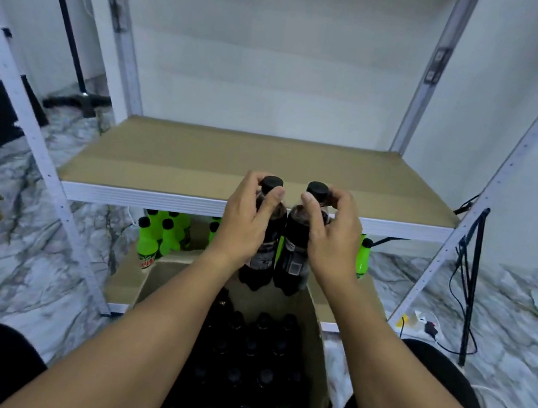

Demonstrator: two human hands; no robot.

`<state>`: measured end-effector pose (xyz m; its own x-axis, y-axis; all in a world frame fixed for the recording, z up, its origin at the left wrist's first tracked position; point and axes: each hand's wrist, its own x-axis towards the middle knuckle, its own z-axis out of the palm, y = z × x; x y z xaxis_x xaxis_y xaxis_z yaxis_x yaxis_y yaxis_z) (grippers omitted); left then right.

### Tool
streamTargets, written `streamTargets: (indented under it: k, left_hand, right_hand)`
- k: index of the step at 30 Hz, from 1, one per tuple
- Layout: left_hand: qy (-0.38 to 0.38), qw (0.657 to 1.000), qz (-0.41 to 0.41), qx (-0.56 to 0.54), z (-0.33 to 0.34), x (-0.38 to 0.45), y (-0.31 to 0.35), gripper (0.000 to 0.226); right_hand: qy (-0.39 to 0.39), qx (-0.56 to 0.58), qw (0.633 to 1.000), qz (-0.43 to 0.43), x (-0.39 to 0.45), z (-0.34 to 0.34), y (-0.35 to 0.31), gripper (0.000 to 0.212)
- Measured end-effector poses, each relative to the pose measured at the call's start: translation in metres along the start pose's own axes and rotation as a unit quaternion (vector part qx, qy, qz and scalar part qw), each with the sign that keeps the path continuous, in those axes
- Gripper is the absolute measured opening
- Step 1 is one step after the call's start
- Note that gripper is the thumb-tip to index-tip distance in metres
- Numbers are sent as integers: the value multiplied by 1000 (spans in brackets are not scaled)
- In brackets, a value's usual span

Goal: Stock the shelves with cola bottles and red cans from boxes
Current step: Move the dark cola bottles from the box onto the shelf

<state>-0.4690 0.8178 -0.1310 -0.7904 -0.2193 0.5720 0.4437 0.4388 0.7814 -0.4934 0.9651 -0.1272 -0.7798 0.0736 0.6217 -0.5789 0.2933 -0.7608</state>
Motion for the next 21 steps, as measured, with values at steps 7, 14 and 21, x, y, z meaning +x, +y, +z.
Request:
streamTargets:
  k: [7, 14, 21]
  left_hand:
    - [45, 998, 25, -32, -18, 31, 43, 20]
    - [101, 992, 79, -9, -46, 91, 59, 26]
    - [152, 986, 74, 15, -106, 150, 26, 22]
  right_hand:
    - [-15, 54, 998, -18, 33, 4, -45, 23]
    - [-18, 101, 994, -45, 80, 36, -75, 26]
    - [-60, 128, 989, -47, 131, 123, -90, 29]
